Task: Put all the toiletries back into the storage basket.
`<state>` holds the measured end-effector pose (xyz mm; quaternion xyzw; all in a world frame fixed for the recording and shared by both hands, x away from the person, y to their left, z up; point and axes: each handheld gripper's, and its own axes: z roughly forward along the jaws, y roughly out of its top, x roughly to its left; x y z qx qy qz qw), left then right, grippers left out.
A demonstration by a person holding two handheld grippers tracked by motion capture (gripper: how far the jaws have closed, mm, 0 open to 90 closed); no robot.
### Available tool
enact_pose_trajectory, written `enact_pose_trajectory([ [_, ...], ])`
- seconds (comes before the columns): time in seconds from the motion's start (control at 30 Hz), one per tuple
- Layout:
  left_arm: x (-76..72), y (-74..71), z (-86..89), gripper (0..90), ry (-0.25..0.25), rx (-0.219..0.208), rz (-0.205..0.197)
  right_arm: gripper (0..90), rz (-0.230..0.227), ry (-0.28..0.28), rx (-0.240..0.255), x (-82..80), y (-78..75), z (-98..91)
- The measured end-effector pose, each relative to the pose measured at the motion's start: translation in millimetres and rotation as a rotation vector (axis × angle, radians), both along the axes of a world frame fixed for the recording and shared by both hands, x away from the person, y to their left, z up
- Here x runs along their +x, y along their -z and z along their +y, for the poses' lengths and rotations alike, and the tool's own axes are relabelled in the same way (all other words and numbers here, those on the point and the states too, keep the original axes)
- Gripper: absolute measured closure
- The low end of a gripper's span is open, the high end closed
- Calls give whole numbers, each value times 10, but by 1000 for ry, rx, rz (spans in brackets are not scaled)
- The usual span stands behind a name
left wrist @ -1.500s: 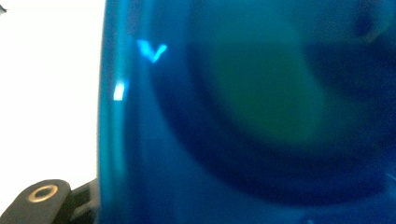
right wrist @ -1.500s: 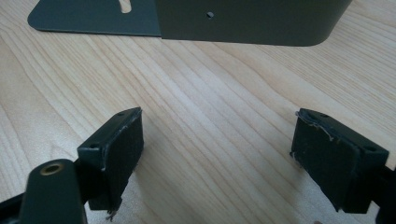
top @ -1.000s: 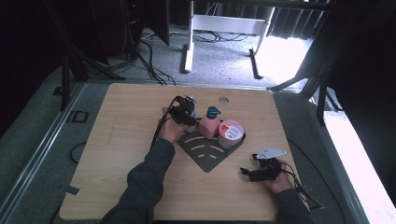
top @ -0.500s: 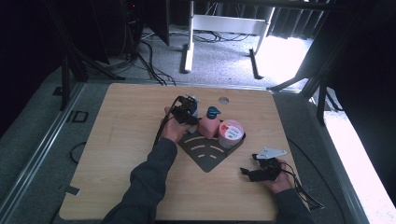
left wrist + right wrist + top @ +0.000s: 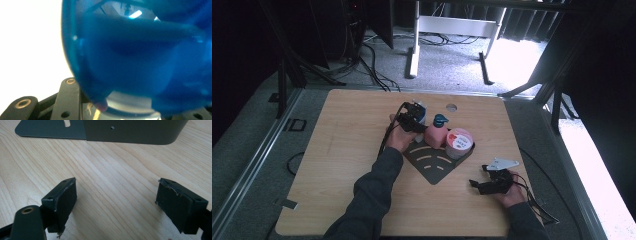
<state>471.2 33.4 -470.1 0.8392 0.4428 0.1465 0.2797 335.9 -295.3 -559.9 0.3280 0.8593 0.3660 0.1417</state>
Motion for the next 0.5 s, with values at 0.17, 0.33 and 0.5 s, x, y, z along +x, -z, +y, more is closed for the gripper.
enact_pose_trajectory([
  [0.17,8,6,-29,548,1,-6,-4,165,-1,-2,-1,0,0,0],
  [0.33,35,0,-67,548,6,6,-1,165,-1,-3,-1,-1,0,0],
  [0.5,50,7,-53,545,4,-10,6,165,0,-3,-1,-1,0,1],
])
